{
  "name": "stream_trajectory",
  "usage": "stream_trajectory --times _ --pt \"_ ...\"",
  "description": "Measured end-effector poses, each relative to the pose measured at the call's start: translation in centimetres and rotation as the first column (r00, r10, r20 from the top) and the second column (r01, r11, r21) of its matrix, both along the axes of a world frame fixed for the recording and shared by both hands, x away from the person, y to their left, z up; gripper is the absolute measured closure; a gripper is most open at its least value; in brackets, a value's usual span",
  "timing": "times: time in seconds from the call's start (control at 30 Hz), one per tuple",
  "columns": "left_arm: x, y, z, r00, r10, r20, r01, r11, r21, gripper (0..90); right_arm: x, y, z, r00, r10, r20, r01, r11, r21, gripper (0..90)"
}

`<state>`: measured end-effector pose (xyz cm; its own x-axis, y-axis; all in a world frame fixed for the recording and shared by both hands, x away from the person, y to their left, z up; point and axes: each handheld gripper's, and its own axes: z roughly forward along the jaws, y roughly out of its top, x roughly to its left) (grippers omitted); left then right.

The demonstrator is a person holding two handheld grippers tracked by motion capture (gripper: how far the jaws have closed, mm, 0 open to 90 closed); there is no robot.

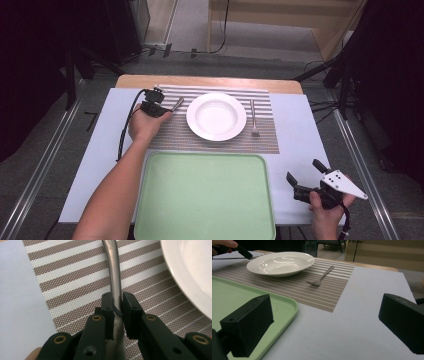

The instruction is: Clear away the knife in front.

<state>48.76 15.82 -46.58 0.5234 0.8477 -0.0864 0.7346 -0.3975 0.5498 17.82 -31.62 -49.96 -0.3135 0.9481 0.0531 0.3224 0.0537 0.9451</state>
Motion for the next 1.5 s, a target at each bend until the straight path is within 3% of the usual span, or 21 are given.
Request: stream_trajectory --times 0.17,0.57,0.8,0.9,1.2,1.5 --pt "-0.8 0.1 0.2 0.9996 -0.023 0.016 0.023 0.9997 0.004 79.6 0.0 0.0 0.0 1.0000 0.000 0.000 0.000 1.0000 0.001 0.0" --pt "-3.1 0.6 1.4 0.9960 -0.061 0.066 0.063 0.9976 -0.030 79.6 0.0 0.2 0.0 1.0000 0.001 -0.001 -0.001 1.0000 -0.008 0.0" --pt "-4.5 1.2 2.0 0.9921 -0.086 0.092 0.088 0.9958 -0.023 79.6 0.1 0.3 0.0 1.0000 0.005 -0.001 -0.005 0.9999 -0.011 0.0" --pt "-5.0 1.5 2.2 0.9915 -0.083 0.100 0.088 0.9949 -0.048 79.6 0.1 0.3 0.0 1.0000 0.005 -0.003 -0.005 0.9999 -0.011 0.0" --pt "-6.9 1.9 3.0 0.9822 -0.135 0.131 0.141 0.9890 -0.042 79.6 0.0 0.4 0.0 1.0000 0.003 -0.004 -0.003 1.0000 -0.005 0.0" --pt "-9.0 2.1 3.6 0.9769 -0.153 0.149 0.163 0.9849 -0.057 79.6 0.0 0.4 0.0 1.0000 0.005 0.001 -0.005 0.9999 -0.011 0.0"
